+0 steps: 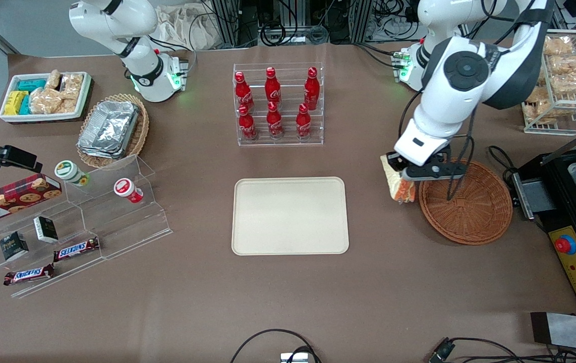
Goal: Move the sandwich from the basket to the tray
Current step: 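Carry the sandwich with the left gripper over to the cream tray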
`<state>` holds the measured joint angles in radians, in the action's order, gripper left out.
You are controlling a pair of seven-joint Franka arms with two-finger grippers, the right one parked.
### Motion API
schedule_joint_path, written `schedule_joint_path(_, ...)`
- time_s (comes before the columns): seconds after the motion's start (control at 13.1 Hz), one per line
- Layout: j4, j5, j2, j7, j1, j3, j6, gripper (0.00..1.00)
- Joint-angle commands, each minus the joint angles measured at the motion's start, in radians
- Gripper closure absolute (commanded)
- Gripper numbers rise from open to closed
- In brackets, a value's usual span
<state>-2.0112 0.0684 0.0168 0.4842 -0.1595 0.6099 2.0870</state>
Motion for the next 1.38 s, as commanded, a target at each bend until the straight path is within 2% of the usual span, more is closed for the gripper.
schedule_joint_path(0.0,0.060,0.059,0.066,0.011,-0.003,0.051,-0.019,0.90)
schedule_joint_path(0.23,0.120,0.085,0.139,0.034,0.041,0.093,-0.021,0.90)
schedule_joint_path(0.46,0.190,0.236,0.270,0.203,0.135,0.093,-0.019,0.88)
schedule_joint_path(0.69,0.262,0.318,0.388,0.275,0.202,0.093,-0.019,0.88)
schedule_joint_path(1.15,0.291,0.415,0.518,0.280,0.261,0.091,-0.008,0.86)
schedule_joint_path(1.3,0.348,0.413,0.578,0.261,0.265,0.091,-0.015,0.86)
